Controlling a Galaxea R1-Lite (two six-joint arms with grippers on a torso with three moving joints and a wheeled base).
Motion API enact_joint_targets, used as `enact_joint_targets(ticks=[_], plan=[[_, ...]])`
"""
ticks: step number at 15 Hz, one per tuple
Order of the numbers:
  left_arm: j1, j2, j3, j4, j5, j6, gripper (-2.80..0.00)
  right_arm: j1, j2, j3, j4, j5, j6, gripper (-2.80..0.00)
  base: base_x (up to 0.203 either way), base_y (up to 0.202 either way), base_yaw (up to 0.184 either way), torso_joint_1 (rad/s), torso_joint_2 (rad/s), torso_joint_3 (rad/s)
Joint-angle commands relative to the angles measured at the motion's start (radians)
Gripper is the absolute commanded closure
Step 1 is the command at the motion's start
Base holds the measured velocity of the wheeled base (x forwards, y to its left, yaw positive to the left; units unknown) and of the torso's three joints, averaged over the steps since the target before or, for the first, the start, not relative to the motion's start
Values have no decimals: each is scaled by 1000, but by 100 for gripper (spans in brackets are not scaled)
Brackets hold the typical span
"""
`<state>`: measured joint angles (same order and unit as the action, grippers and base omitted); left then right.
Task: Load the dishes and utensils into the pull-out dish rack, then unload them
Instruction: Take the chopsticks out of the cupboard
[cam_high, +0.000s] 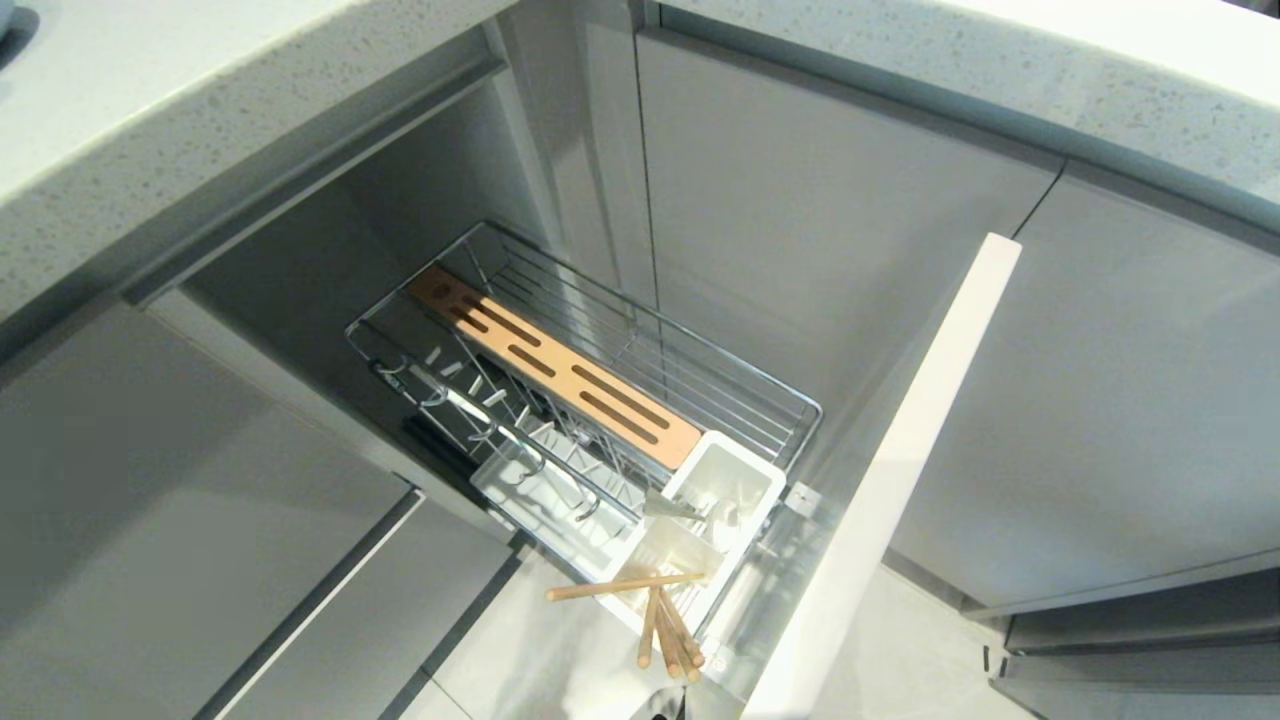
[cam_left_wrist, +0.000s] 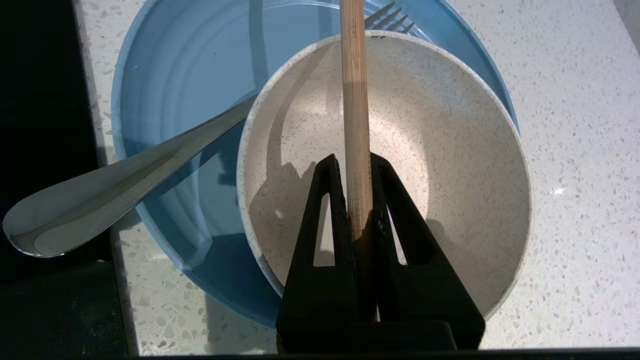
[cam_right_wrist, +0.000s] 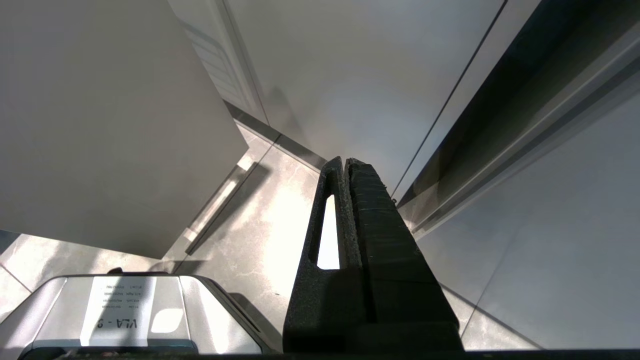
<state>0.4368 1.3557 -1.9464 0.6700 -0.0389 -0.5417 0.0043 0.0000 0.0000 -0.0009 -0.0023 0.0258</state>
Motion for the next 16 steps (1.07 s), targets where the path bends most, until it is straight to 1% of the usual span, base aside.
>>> enact_joint_targets(ticks=[1, 3, 6, 8, 10, 13, 14, 15, 16], plan=[[1, -6, -6, -5, 4, -24, 0, 0, 0, 0, -1, -1, 0, 0, 0, 0, 0, 0, 0, 0], [7, -33, -11, -37, 12, -38, 0, 0, 0, 2, -1, -1, 0, 0, 0, 0, 0, 0, 0, 0], [17, -78, -11, -42, 15, -58, 0, 0, 0, 1, -1, 0, 0, 0, 0, 0, 0, 0, 0, 0], [54, -100, -11, -29, 18, -75, 0, 0, 0, 1, -1, 1, 0, 0, 0, 0, 0, 0, 0, 0], [90, -119, -11, 42, 41, -114, 0, 0, 0, 2, -1, 0, 0, 0, 0, 0, 0, 0, 0, 0], [114, -127, -11, 204, 41, -165, 0, 0, 0, 1, -1, -1, 0, 0, 0, 0, 0, 0, 0, 0], [119, -129, -2, 241, 32, -192, 0, 0, 0, 2, 0, 0, 0, 0, 0, 0, 0, 0, 0, 0], [123, -131, 9, 251, 5, -225, 0, 0, 0, 2, -1, -1, 0, 0, 0, 0, 0, 0, 0, 0], [128, -133, 20, 261, -37, -258, 0, 0, 0, 2, -1, 1, 0, 0, 0, 0, 0, 0, 0, 0]])
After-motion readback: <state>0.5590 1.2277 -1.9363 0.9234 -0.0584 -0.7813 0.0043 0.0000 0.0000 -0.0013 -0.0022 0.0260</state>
